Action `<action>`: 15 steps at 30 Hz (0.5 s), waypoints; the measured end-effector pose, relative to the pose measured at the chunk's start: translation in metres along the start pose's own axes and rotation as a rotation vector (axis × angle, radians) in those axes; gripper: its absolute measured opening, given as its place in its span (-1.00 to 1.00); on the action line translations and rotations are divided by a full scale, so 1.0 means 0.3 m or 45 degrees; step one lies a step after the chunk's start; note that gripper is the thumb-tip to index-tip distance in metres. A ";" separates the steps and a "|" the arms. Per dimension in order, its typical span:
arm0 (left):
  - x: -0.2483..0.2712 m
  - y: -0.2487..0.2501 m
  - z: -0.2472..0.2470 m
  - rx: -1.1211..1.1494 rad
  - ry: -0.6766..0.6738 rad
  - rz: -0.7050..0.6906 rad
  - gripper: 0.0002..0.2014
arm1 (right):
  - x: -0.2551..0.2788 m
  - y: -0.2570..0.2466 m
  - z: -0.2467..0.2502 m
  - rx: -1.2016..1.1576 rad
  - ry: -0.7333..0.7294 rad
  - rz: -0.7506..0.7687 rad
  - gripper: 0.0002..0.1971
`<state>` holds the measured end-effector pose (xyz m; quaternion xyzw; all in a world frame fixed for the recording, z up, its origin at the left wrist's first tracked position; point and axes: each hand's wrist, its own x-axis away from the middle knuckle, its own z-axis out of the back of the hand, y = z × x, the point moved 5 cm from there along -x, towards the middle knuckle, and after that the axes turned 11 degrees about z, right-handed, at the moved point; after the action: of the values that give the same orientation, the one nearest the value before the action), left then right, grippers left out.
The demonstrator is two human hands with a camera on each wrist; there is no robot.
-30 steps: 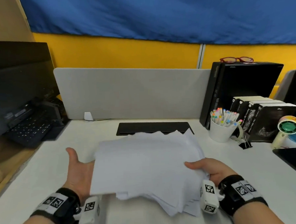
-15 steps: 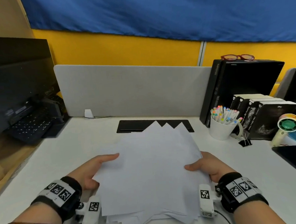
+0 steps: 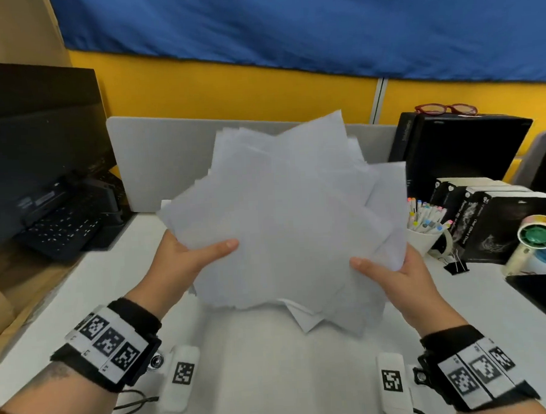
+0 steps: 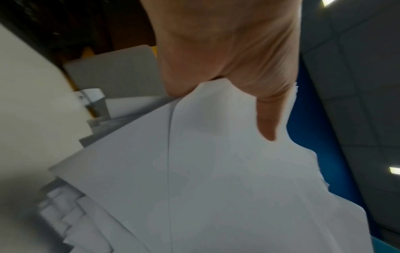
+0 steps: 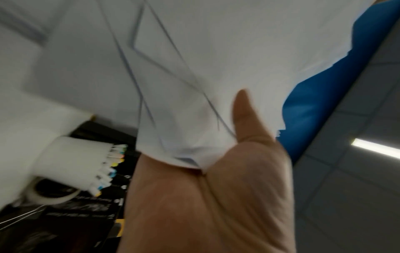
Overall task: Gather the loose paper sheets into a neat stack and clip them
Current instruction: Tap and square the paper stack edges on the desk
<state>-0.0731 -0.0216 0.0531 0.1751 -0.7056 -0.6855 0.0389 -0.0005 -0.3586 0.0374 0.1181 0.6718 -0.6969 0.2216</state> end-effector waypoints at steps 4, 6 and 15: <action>0.017 -0.141 0.029 0.138 -0.128 0.221 -0.13 | 0.053 0.069 -0.006 -0.167 -0.247 -0.210 -0.31; 0.027 -0.187 0.036 0.067 -0.211 0.320 0.01 | 0.056 0.072 -0.016 -0.214 -0.321 -0.284 -0.31; -0.002 -0.039 -0.061 -0.232 -0.042 0.070 -0.74 | 0.002 -0.011 -0.031 0.092 0.125 0.094 -0.84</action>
<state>-0.0649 -0.0390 0.0427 0.1400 -0.6455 -0.7483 0.0617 -0.0037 -0.3494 0.0395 0.1846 0.6514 -0.7056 0.2094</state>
